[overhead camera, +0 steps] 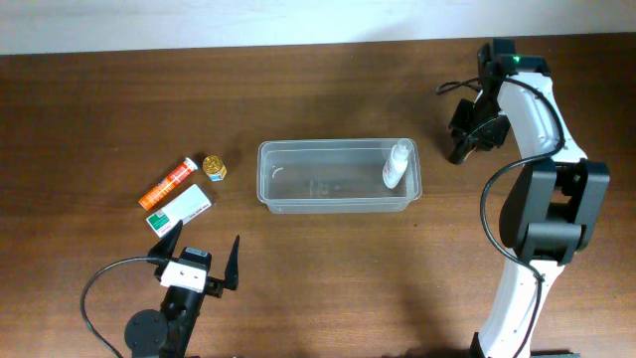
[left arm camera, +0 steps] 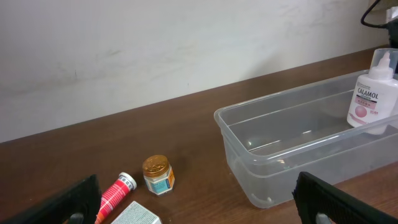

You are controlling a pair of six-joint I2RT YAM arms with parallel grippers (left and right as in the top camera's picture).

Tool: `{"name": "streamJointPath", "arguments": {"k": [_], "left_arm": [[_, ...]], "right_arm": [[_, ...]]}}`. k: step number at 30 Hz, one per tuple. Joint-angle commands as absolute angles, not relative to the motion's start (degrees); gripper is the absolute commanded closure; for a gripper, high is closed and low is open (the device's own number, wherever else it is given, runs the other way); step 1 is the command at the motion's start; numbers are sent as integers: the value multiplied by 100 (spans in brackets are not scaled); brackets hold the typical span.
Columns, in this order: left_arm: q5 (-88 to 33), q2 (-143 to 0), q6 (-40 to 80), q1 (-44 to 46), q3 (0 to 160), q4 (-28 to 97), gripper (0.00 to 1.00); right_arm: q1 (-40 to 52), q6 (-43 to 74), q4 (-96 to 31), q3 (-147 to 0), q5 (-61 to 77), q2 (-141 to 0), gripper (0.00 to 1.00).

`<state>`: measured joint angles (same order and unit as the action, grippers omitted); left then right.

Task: Pack container
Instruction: 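Release the bottle and move the right gripper to the dark bottle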

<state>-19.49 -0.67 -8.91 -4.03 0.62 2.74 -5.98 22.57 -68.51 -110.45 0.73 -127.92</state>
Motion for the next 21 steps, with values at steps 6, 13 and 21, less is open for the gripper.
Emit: {"name": "streamJointPath", "arguments": {"k": [6, 13, 21], "left_arm": [[-1911, -34, -862, -390, 54, 314, 1], [-1914, -34, -860, -390, 54, 314, 1], [-1914, -34, -862, -390, 54, 314, 1]], "right_arm": [[-652, 2279, -6884, -11043, 82, -12833, 82], [-652, 1833, -7135, -11231, 84, -12792, 84], [-642, 1474, -7977, -12151, 104, -12578, 84]]}}
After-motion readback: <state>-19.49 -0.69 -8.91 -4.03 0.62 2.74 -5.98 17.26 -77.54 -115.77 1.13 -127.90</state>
